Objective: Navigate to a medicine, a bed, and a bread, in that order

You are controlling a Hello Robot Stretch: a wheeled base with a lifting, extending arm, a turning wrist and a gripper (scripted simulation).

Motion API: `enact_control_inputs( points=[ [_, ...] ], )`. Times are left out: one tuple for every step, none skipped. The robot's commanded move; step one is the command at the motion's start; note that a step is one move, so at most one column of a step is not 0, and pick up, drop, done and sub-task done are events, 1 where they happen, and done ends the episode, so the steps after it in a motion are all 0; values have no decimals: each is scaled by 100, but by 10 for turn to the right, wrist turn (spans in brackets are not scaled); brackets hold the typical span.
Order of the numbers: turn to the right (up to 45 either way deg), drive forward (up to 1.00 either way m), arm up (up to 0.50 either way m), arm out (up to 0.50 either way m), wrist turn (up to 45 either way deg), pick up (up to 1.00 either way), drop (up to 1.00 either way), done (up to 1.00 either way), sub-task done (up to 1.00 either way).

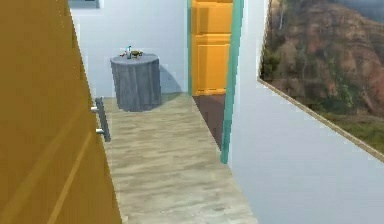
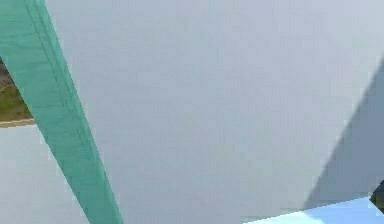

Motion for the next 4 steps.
enact_control_inputs(
  points=[
    [0, 100, 0, 0, 0, 0, 0, 0, 0],
    [60, 0, 0, 0, 0, 0, 0, 0, 0],
    [0, 30, 0, 0, 0, 0, 0, 0, 0],
    [-360, 0, 0, 0, 0, 0, 0, 0, 0]
  ],
)
